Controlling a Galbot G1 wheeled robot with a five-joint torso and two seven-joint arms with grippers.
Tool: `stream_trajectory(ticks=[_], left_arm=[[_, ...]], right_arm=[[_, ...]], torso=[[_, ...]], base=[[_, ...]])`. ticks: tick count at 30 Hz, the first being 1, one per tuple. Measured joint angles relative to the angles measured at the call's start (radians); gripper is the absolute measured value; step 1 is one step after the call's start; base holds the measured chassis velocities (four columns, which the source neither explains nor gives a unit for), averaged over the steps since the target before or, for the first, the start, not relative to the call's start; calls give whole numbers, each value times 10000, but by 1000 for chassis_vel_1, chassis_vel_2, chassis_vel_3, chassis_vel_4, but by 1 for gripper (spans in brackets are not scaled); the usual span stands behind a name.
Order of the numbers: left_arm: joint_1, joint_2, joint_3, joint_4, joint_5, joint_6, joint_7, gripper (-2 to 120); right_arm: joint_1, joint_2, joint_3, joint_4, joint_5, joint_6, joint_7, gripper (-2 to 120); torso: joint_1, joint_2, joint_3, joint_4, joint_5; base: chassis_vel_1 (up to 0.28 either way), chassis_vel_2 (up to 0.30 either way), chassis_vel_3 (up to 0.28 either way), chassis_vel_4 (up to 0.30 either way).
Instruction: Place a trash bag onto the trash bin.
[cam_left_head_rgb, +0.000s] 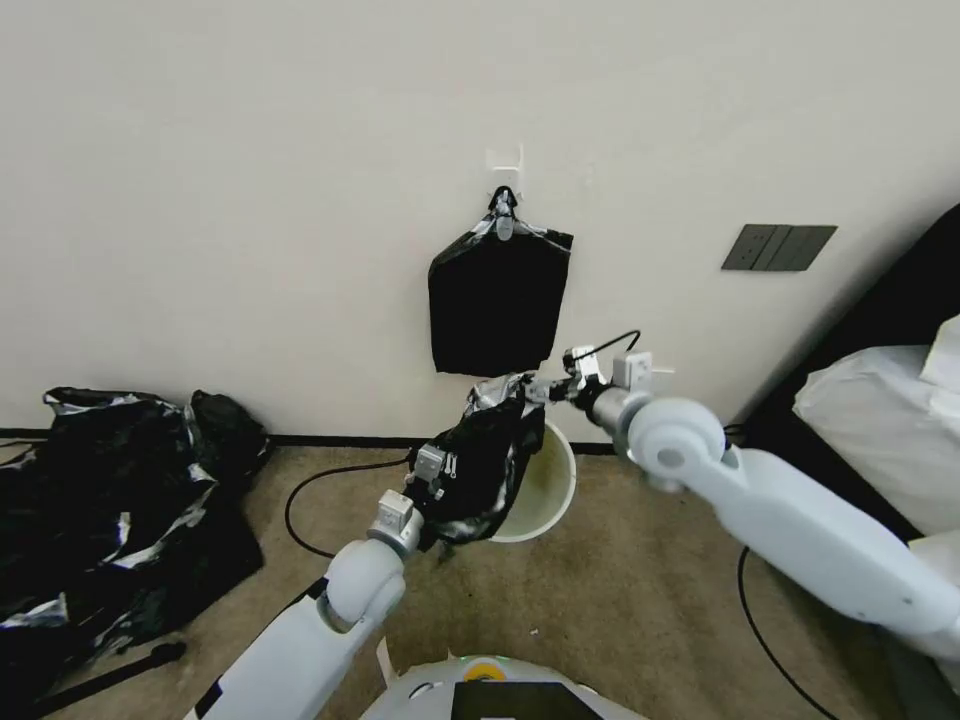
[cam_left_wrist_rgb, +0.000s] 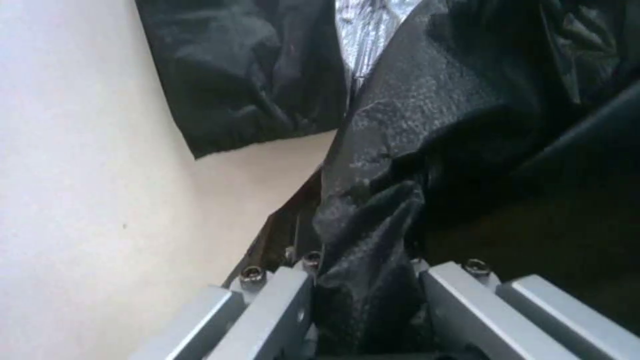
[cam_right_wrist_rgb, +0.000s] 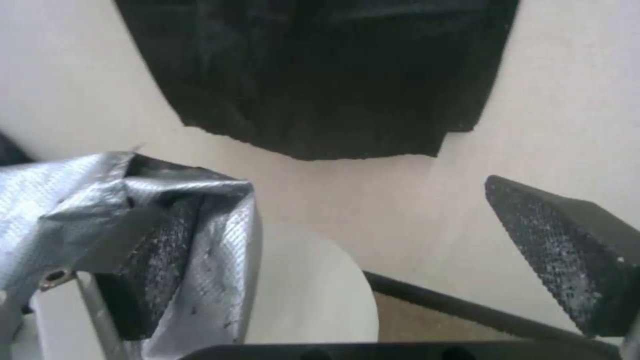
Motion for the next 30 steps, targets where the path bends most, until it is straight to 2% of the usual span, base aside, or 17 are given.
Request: stream_trajectory(ticks=[6, 13, 23, 27, 30], left_arm=[[147, 11, -244, 19, -35, -671, 266, 1], [234, -168, -472, 151, -569, -1306, 529, 1], [123, -454, -674, 303, -2218, -1467, 549, 1], [29, -540, -770, 476, -3348, -1467, 444, 1], [-30, -568, -806, 559, -3699, -1465, 402, 1]], right_arm=[[99, -416, 243, -378, 1720, -597, 141, 100], [-244, -858, 874, -677, 2966, -978, 251, 100], [-1555, -1382, 2000, -280, 3366, -1003, -307, 100], [-2263, -1423, 2642, -162, 3267, -711, -828, 100], [-2552, -1435, 2958, -113, 3227, -548, -1060, 100]], torso=[[0, 0, 0, -4, 1], [0, 0, 0, -4, 3], [0, 0, 0, -5, 2], [0, 0, 0, -3, 2], [0, 0, 0, -2, 1]], base=[[0, 0, 0, 0], [0, 0, 0, 0], [0, 0, 0, 0], [0, 0, 0, 0], [0, 0, 0, 0]])
